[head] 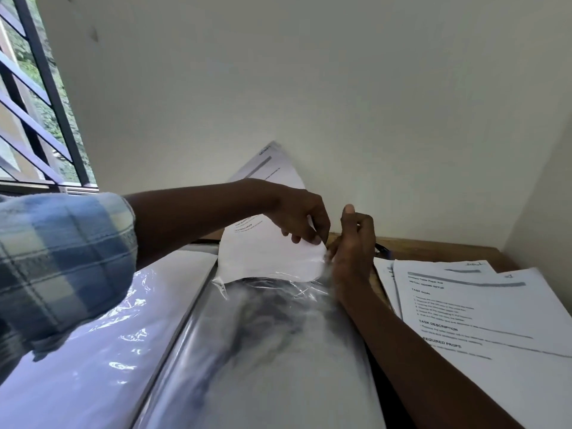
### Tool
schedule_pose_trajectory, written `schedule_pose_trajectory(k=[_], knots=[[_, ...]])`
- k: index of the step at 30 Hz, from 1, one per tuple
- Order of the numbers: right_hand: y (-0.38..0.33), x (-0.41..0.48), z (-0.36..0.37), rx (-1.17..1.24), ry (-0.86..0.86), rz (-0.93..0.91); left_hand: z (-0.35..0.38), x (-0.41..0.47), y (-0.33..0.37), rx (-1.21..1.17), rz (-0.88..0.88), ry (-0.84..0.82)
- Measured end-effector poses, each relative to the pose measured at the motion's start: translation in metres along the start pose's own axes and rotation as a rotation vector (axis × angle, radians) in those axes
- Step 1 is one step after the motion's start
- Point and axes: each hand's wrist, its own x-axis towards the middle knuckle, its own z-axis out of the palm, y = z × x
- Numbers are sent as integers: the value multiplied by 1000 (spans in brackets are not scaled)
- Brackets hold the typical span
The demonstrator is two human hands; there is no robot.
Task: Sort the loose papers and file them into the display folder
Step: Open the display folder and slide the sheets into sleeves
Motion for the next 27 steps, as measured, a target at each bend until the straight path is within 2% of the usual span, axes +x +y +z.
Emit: schedule_pose_trajectory(k=[6, 12, 15, 18, 20, 21, 23, 27], knots=[[-6, 2, -1, 43, -35, 12, -9, -4, 2, -96, -37, -90], [-3, 3, -1, 62, -104, 41, 2, -1, 14, -48, -80, -152], [1, 9, -2, 49, -93, 21, 6, -2, 22, -91, -67, -187], [1, 13, -3, 49, -32, 45, 11, 0, 23, -161, -49, -155], [-2, 17, -4, -35, 4, 114, 14, -1, 18, -219, -46, -106], [-5, 22, -9, -166, -16, 150, 13, -2, 15, -245, -33, -87], [-20, 32, -22, -403, -176, 263, 10, -4, 11, -282, -2, -55], [-54, 48, -53, -489, -639, 462, 5, -8, 1, -333, 7, 58]])
